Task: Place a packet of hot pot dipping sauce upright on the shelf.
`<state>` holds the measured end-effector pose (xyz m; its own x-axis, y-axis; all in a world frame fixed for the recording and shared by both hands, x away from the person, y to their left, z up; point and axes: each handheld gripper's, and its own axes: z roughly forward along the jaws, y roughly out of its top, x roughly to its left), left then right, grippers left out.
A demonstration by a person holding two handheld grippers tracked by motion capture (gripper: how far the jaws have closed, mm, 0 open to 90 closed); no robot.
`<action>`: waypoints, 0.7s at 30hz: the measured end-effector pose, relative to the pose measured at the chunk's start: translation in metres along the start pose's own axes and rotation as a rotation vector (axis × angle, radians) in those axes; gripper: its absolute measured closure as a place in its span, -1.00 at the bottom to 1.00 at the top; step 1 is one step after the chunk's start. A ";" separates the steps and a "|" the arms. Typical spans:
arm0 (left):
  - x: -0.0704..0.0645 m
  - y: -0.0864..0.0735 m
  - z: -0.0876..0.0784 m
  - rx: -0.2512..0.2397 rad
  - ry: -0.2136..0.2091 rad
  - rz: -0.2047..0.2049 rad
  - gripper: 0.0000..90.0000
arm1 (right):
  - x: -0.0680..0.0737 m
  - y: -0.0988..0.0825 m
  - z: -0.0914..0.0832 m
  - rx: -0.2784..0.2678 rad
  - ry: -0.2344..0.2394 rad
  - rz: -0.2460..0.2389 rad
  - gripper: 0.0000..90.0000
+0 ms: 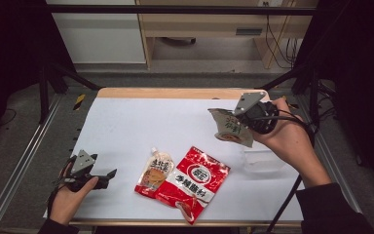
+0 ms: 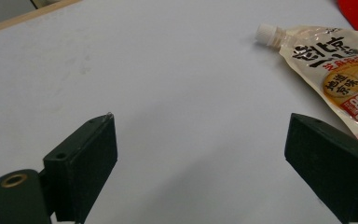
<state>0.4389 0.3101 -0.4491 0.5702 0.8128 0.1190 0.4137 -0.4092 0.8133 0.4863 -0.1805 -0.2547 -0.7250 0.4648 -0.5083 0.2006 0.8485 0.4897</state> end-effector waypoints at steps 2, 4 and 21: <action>0.001 0.000 -0.001 -0.007 0.005 -0.001 -0.80 | -0.002 -0.006 -0.002 0.006 -0.009 0.007 1.00; 0.001 0.000 -0.001 -0.002 0.007 -0.001 -0.80 | -0.004 -0.011 -0.005 0.011 -0.014 0.018 1.00; 0.000 0.001 0.000 0.003 0.010 0.010 -0.80 | -0.020 -0.047 -0.026 0.000 -0.072 0.078 1.00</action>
<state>0.4394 0.3095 -0.4485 0.5670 0.8129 0.1331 0.4103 -0.4189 0.8101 0.4742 -0.2367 -0.2486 -0.6579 0.5463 -0.5185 0.2543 0.8091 0.5298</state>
